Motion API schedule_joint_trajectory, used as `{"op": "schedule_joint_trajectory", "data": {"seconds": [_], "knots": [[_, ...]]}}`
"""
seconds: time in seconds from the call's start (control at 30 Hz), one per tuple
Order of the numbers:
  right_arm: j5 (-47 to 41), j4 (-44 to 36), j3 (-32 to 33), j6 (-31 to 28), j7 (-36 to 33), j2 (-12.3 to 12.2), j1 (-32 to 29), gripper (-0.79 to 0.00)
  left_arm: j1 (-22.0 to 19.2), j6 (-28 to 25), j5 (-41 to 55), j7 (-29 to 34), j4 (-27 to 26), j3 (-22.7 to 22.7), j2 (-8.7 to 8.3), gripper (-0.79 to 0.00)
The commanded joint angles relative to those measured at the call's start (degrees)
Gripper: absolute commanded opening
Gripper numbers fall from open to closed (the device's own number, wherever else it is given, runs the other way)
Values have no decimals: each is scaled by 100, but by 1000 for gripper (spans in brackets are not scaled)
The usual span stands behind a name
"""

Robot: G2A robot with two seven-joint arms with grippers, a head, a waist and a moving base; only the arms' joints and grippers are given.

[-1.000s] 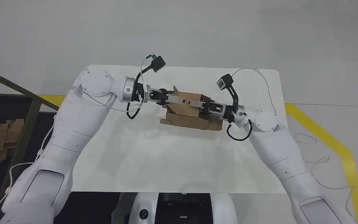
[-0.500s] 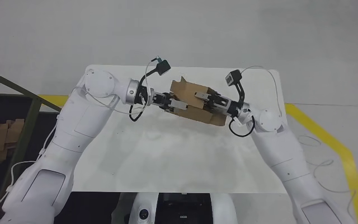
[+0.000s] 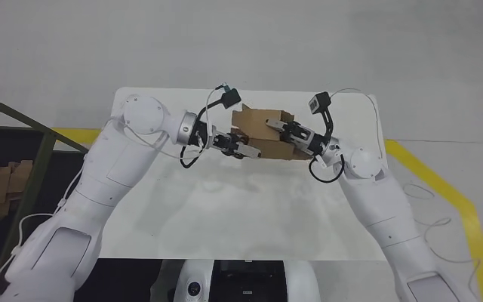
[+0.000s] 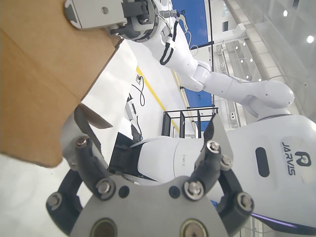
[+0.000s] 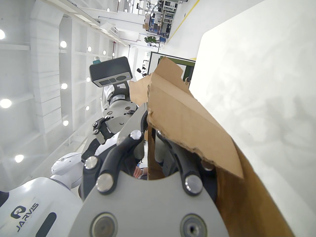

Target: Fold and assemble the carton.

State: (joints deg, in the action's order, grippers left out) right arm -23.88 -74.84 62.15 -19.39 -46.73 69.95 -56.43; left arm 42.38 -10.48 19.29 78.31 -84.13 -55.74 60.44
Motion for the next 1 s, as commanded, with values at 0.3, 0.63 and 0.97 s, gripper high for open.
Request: {"op": "schedule_joint_trajectory", "data": {"seconds": [0.3, 0.63, 0.97], "knots": [[29, -7, 97, 15, 130, 1, -76, -785, 19, -23, -106, -33, -62, 15, -11, 0], [158, -67, 151, 66, 278, 4, -125, -785, 131, 0, -118, 85, -326, -14, -49, 0], [198, -170, 149, 86, 310, 19, -155, -785, 11, 52, 189, 292, -87, 190, 6, 0]]}}
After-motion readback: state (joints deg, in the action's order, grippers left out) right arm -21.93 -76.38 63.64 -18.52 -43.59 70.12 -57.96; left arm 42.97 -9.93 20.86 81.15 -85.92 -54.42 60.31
